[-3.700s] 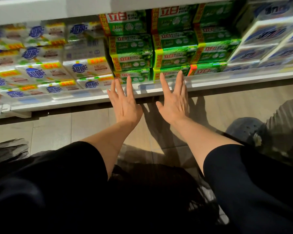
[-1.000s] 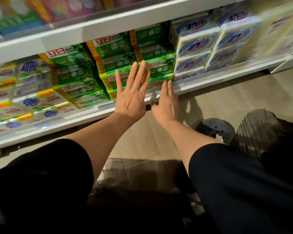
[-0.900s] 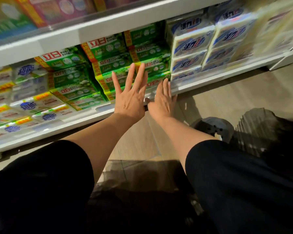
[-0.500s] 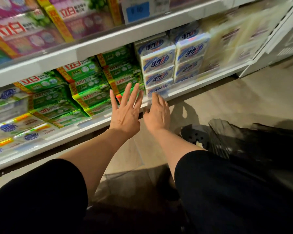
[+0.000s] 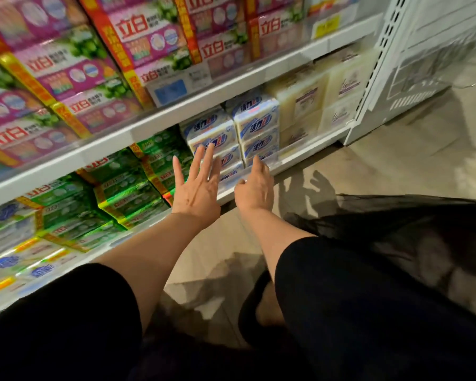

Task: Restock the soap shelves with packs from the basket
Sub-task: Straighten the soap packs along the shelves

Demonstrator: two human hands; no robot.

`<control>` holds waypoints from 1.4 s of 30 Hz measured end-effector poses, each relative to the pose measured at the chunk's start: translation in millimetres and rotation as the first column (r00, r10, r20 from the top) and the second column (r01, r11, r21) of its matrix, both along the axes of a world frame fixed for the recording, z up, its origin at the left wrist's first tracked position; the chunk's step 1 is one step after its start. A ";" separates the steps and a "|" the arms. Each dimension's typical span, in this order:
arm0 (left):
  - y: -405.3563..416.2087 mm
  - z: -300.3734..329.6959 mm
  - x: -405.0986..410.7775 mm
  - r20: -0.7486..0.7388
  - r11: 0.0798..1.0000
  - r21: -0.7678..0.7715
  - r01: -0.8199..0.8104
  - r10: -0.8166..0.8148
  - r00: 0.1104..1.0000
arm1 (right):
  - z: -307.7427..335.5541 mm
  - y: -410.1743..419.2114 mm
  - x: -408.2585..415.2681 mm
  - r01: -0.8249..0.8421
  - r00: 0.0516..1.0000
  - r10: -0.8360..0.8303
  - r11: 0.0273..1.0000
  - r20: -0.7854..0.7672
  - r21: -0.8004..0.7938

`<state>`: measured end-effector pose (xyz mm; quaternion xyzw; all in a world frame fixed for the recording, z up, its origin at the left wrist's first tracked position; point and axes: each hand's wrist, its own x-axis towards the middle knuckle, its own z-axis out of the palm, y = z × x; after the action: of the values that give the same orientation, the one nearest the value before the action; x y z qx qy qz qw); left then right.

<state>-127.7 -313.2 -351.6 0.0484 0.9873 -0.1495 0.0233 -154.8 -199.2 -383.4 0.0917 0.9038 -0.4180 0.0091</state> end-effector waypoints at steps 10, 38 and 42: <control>20.4 -3.2 -11.4 -0.040 0.981 0.195 -0.005 0.013 0.999 | 25.5 61.1 -33.6 -0.115 0.993 0.115 0.988 0.008 0.100; 130.5 -36.8 -101.7 -0.243 0.960 0.172 0.219 -0.174 0.954 | -10.9 129.1 -97.3 0.042 0.999 -0.043 0.996 -0.010 -0.073; 127.0 -33.9 -118.5 -0.356 0.968 0.192 0.162 -0.085 0.931 | -11.8 150.8 -108.6 0.106 0.994 -0.105 0.993 0.018 -0.057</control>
<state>-246.3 -186.2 -385.4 0.0860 0.9814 -0.0479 -0.1650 -263.3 -48.3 -395.2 0.1420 0.8852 -0.4429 -0.0036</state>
